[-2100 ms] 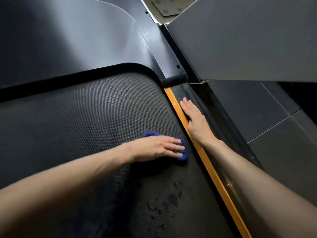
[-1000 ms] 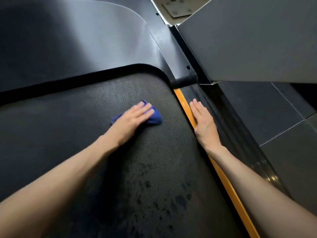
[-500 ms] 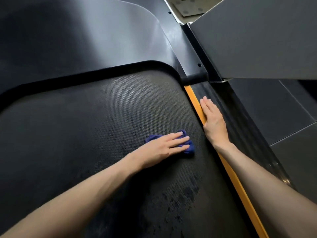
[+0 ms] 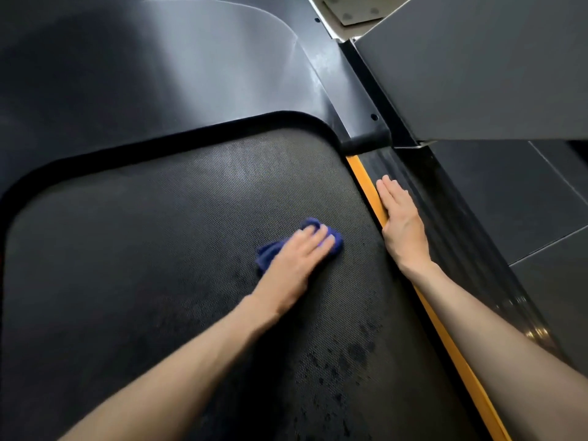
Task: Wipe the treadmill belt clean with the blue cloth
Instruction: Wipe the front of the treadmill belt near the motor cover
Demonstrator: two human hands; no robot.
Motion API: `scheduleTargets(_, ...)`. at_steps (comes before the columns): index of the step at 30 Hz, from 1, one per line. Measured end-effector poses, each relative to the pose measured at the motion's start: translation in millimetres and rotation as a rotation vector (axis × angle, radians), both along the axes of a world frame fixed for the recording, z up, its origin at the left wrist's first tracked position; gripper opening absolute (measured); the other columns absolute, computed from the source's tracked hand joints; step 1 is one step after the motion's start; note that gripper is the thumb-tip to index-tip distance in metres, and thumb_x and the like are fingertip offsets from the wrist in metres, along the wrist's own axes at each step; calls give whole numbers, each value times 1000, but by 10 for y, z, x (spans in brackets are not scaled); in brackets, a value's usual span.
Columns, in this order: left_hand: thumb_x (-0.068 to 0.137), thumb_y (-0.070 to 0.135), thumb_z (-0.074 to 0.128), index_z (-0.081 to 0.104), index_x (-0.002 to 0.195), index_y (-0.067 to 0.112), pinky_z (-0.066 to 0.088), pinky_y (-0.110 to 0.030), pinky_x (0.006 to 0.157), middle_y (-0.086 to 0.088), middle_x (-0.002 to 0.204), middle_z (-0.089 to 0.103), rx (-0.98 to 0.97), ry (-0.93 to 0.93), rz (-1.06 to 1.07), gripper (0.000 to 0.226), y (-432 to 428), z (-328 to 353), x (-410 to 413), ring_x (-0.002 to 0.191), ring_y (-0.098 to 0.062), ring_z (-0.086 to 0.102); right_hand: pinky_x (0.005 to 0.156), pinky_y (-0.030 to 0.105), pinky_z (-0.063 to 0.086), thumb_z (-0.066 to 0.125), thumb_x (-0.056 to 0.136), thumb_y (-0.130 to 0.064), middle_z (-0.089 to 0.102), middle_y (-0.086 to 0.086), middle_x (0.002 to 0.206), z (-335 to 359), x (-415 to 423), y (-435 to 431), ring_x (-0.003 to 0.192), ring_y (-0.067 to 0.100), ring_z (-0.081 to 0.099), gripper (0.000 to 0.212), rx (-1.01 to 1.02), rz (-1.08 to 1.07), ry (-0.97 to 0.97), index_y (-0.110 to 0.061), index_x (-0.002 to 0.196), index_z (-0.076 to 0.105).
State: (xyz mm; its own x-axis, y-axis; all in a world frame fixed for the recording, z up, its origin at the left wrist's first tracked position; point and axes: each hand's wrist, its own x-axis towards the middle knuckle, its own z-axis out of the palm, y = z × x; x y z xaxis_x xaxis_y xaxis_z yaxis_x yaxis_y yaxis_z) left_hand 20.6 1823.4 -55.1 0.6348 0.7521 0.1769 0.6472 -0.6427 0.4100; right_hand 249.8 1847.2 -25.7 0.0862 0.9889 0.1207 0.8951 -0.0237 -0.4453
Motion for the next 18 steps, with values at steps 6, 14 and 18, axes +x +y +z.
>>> scheduleTargets(6, 86, 36, 12, 30, 146, 14, 12, -37, 115, -10, 154, 23, -107, 95, -74, 66, -6, 118, -206, 142, -27, 18, 116, 22, 2, 45, 97, -5, 22, 4, 155, 70, 40, -54, 144, 15, 14, 54, -85, 74, 33, -11, 148, 28)
scheduleTargets(14, 83, -8, 43, 52, 132, 8, 32, -43, 107, -13, 145, 40, -118, 29, 707, 52, 658, 230, -765, 136, -33, 33, 119, 27, 5, 40, 97, 0, 25, 2, 155, 19, 0, -43, 144, 15, 16, 52, -45, 3, 57, -11, 147, 30)
scheduleTargets(18, 79, 7, 40, 65, 113, 1, 23, -32, 111, -16, 121, 62, -30, -11, 137, 43, -158, 69, 85, 119, -34, 52, 118, 27, 6, 39, 95, 3, 28, 5, 153, -13, 6, -29, 144, 18, 20, 52, -14, 6, 38, -9, 146, 33)
